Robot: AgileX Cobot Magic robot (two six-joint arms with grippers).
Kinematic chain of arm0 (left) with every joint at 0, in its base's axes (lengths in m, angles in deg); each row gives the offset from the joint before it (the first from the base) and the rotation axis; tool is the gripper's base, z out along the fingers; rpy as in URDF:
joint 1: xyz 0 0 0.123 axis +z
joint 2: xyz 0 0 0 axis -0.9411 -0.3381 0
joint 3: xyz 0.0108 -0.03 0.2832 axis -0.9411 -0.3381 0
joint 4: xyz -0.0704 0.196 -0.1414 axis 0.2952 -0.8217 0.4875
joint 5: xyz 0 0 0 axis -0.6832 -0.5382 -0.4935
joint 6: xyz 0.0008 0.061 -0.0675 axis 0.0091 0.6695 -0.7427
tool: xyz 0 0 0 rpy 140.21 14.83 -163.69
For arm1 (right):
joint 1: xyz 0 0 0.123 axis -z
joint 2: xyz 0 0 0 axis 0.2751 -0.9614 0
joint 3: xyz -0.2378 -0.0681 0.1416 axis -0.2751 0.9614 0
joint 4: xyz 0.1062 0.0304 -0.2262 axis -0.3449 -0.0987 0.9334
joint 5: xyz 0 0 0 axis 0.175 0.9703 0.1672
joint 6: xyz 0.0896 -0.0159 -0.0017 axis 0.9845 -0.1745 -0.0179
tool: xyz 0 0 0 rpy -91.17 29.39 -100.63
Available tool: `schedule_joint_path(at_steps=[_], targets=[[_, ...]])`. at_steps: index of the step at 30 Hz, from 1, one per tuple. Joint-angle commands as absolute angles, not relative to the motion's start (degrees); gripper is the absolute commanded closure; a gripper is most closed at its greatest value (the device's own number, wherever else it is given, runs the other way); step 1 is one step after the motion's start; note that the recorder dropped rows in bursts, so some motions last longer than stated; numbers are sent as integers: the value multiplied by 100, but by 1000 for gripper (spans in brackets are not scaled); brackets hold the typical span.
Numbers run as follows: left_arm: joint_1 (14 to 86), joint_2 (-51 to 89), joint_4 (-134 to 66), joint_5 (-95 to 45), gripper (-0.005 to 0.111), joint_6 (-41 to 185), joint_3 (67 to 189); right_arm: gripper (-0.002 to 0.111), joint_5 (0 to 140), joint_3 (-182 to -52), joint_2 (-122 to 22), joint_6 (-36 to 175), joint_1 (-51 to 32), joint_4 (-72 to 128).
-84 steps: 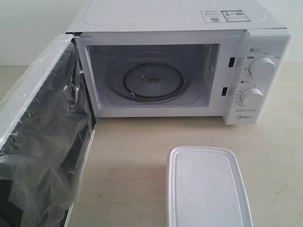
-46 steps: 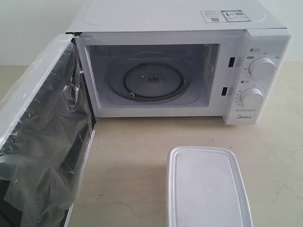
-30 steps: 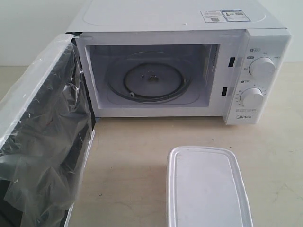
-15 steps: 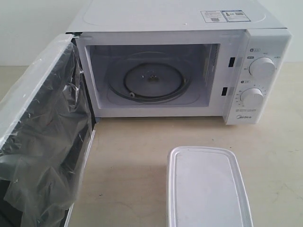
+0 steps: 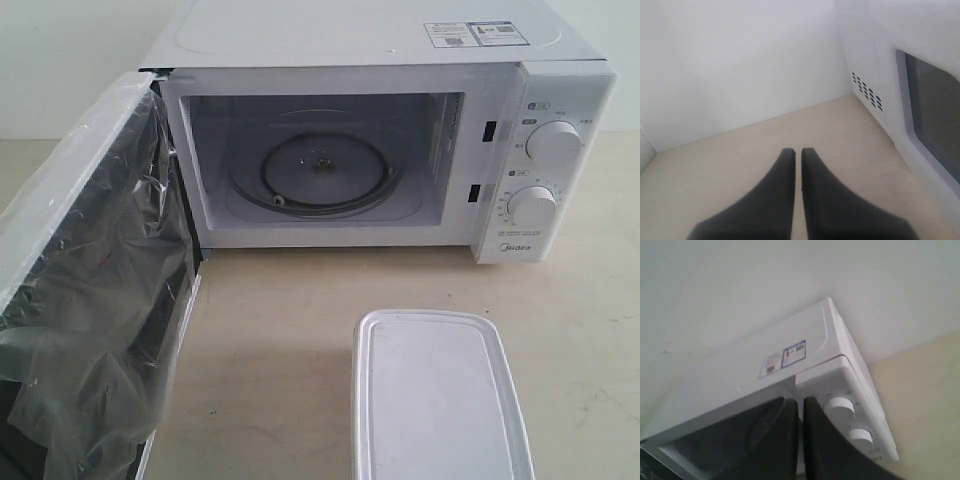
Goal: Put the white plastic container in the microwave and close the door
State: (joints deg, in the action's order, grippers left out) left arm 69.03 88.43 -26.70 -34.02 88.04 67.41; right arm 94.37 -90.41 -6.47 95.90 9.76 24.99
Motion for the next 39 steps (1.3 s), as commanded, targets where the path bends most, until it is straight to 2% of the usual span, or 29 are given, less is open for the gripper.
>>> schedule_joint_path(at_steps=[1,7,11,14,24,27,28,30,39], targets=[[6923,8863,-2645,-3360,102,8722,6718,108,10002,-9976,-2054,10006,962,2846],[6923,8863,-2645,-3360,102,8722,6718,108,10302,-10394,-3249,10842,973,2589],[6923,8863,-2645,-3360,102,8722,6718,108,10597,-10393,-3602,9666,973,1518],[6923,8863,-2645,-3360,102,8722,6718,108,10542,-10393,-3636,8503,973,1559],[6923,8863,-2645,-3360,102,8722,6718,108,10886,-10393,-3641,7716,973,1524],[6923,8863,-2645,-3360,102,8722,6718,108,11278,-10326,-3691,5902,1217,-395],[6923,8863,-2645,-3360,102,8722,6718,108,11774,-10166,-3721,4344,1619,-1822],[6923,8863,-2645,-3360,102,8722,6718,108,12164,-9777,-3743,3579,2041,-2968],[6923,8863,-2645,-3360,102,8722,6718,108,12905,-8078,-4140,2815,2685,-3769]])
